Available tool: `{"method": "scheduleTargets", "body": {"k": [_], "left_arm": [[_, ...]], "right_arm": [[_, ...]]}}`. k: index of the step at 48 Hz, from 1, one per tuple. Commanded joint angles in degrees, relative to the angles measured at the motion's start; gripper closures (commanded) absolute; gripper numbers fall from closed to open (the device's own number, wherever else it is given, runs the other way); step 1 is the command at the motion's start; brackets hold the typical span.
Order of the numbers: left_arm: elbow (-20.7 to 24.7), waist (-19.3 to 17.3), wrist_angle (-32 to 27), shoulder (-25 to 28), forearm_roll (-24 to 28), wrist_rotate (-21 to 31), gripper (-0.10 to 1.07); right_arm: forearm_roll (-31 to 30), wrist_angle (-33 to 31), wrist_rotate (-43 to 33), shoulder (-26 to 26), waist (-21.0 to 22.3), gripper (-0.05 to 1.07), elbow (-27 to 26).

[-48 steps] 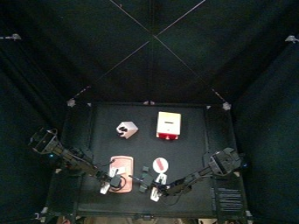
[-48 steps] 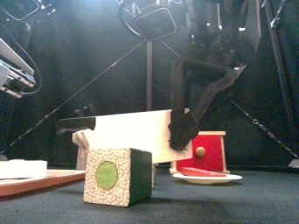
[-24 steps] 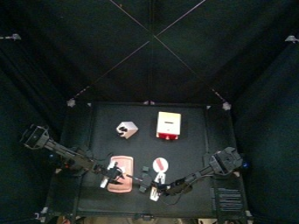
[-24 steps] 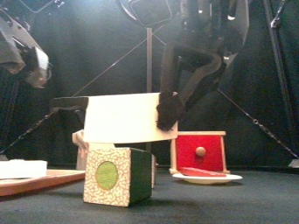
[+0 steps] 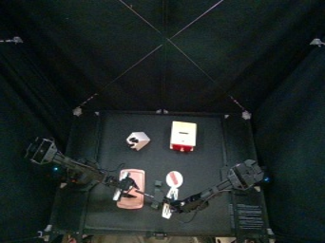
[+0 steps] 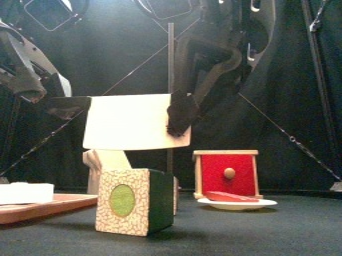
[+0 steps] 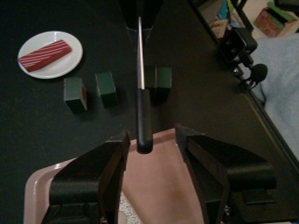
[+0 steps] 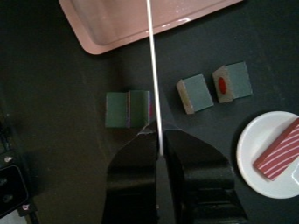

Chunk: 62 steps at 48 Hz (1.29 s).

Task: Cut sushi roll

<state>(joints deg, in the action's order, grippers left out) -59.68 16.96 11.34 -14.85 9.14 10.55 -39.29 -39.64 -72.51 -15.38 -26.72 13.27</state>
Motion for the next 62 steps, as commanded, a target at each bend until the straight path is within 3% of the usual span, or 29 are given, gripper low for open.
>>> {"method": "scheduleTargets", "body": {"k": [1,10,29,62], "left_arm": [[2.3,-0.8,0.5,1.2,0.1,-0.2,0.17],[3.3,-1.1,0.4,2.1,0.1,-0.2,0.24],[2.8,-1.1,0.1,2.1,0.1,-0.1,0.67],[2.6,-0.6,0.1,2.3,0.1,-0.1,0.67]], "right_arm": [[-0.2,0.2,0.0,2.9,-0.1,0.76,-1.3],[0.0,0.2,0.0,2.9,-0.1,0.76,-1.1],[0.2,0.2,0.0,2.7,-0.1,0.76,-1.1],[0.8,0.4,-0.7,2.0,-0.6,0.76,-1.7]]}}
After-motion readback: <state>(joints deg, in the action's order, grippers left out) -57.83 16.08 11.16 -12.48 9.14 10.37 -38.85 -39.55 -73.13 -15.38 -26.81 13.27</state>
